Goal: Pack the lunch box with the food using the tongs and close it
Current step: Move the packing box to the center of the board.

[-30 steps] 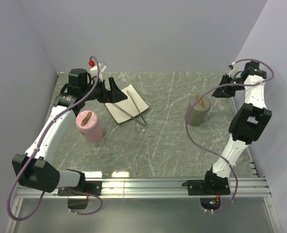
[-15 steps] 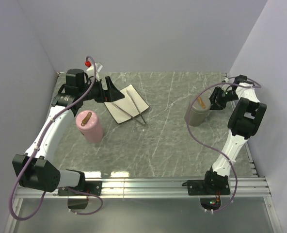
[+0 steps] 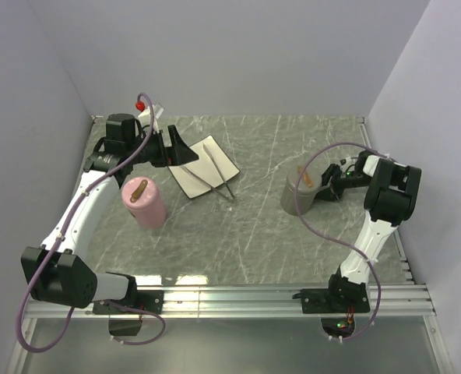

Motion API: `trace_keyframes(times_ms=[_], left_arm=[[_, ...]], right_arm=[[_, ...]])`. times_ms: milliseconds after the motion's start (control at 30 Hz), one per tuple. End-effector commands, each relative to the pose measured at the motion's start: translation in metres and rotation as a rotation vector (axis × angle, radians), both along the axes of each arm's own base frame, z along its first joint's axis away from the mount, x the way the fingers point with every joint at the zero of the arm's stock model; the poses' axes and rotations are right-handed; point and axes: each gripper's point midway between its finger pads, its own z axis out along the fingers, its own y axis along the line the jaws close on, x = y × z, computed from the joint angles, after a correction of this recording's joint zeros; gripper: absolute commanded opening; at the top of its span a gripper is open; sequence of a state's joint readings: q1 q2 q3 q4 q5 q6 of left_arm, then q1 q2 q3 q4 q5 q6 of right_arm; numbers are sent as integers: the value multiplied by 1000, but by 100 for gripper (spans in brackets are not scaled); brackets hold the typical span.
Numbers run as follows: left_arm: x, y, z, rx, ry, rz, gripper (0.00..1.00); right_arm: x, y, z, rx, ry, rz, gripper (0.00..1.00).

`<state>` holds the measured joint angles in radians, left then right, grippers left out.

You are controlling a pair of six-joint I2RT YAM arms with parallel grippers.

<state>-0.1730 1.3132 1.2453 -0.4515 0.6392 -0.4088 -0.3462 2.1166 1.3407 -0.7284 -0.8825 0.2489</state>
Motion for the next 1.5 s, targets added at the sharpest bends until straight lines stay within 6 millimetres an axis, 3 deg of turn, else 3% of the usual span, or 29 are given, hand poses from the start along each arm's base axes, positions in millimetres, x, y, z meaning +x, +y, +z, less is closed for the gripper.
trace_keyframes(times_ms=[0, 400, 533, 700, 800, 833, 867, 900, 933, 1000, 1033, 1067, 1200, 1233, 1467], left_arm=[[-1, 0, 16, -21, -53, -7, 99], [0, 6, 9, -25, -23, 5, 99], [3, 23, 2, -31, 21, 27, 100], [10, 70, -4, -22, 5, 56, 99], [15, 112, -8, -20, -8, 68, 99], [22, 138, 1, -5, -36, 106, 99], [26, 152, -2, 18, -33, 121, 99], [26, 165, -22, 51, 22, 105, 99], [33, 184, -15, 85, 12, 136, 99], [36, 205, -48, 136, 147, 179, 99], [35, 214, -56, 130, 180, 203, 93], [33, 217, -64, 115, 210, 215, 89], [25, 219, -103, 76, 310, 268, 77], [18, 215, -119, 55, 357, 273, 75], [2, 210, -171, -43, 548, 391, 65]], right_arm=[[-2, 25, 18, 9, -97, 91, 53], [-57, 102, 11, 53, -64, 334, 53], [-69, 121, 14, 52, -81, 397, 53], [-79, 146, 20, 70, -97, 478, 54], [-75, 149, 24, 79, -115, 493, 54], [-74, 148, 26, 77, -111, 492, 54], [-71, 147, 28, 71, -126, 499, 54], [-65, 144, 31, 54, -140, 498, 54], [-61, 139, 34, 48, -145, 480, 54], [-55, 130, 38, 25, -157, 454, 54], [-55, 127, 38, 16, -154, 444, 54], [-52, 116, 39, 4, -159, 419, 54], [-60, 103, 36, -4, -132, 412, 54], [-63, 100, 36, -8, -128, 413, 54], [-63, 85, 44, -32, -135, 394, 54]])
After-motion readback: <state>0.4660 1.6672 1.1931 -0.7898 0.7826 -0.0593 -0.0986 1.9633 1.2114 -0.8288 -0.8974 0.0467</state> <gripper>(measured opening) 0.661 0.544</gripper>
